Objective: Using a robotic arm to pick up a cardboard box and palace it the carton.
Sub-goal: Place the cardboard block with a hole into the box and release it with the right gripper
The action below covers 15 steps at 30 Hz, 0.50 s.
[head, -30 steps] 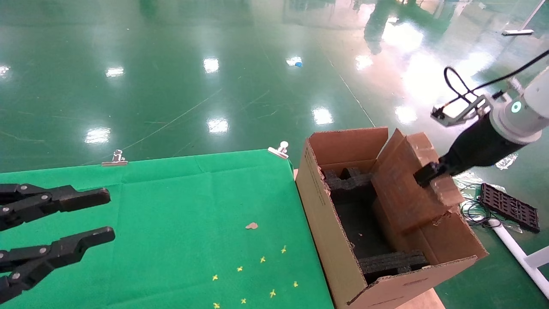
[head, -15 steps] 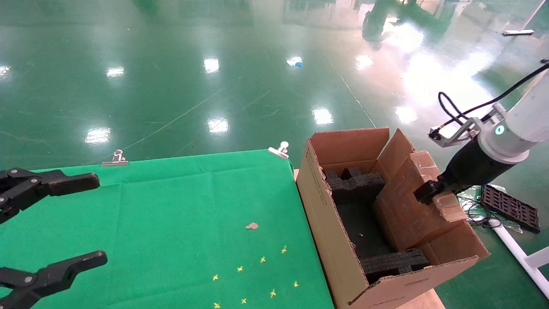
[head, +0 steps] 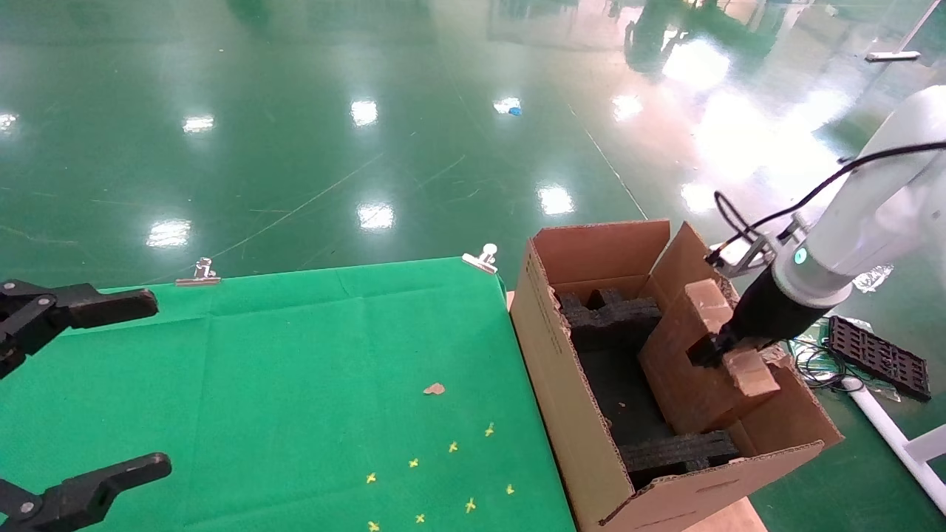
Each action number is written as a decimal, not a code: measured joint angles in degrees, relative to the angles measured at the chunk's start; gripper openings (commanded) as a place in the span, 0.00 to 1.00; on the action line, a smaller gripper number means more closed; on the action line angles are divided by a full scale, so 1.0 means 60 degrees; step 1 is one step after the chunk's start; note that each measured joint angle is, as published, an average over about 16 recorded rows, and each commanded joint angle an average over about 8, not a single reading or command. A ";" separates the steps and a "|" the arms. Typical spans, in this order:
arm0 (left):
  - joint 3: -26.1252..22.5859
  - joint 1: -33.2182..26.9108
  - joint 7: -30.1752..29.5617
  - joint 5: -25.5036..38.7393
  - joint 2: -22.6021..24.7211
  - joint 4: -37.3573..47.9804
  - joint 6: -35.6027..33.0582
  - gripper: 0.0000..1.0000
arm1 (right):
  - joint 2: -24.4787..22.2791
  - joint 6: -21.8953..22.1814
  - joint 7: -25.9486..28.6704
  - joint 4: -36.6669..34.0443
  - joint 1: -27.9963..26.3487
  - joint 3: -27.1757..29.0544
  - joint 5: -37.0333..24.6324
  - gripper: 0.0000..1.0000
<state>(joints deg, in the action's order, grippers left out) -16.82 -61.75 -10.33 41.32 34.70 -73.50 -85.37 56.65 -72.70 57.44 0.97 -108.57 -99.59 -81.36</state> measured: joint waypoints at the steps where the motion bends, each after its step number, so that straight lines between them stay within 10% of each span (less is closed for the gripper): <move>1: -0.0001 0.0000 0.0000 0.0000 0.0000 0.0000 0.0000 1.00 | 0.0024 0.0078 0.0009 0.0002 0.0096 0.0017 0.0025 0.00; 15: -0.0008 -0.0002 0.0004 -0.0006 -0.0003 0.0000 0.0004 1.00 | 0.0135 0.1439 -0.0376 0.0157 0.1366 0.0276 0.0395 0.03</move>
<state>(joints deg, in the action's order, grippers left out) -16.87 -61.76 -10.30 41.28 34.68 -73.50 -85.35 57.45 -64.06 55.19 1.91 -100.37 -97.94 -78.99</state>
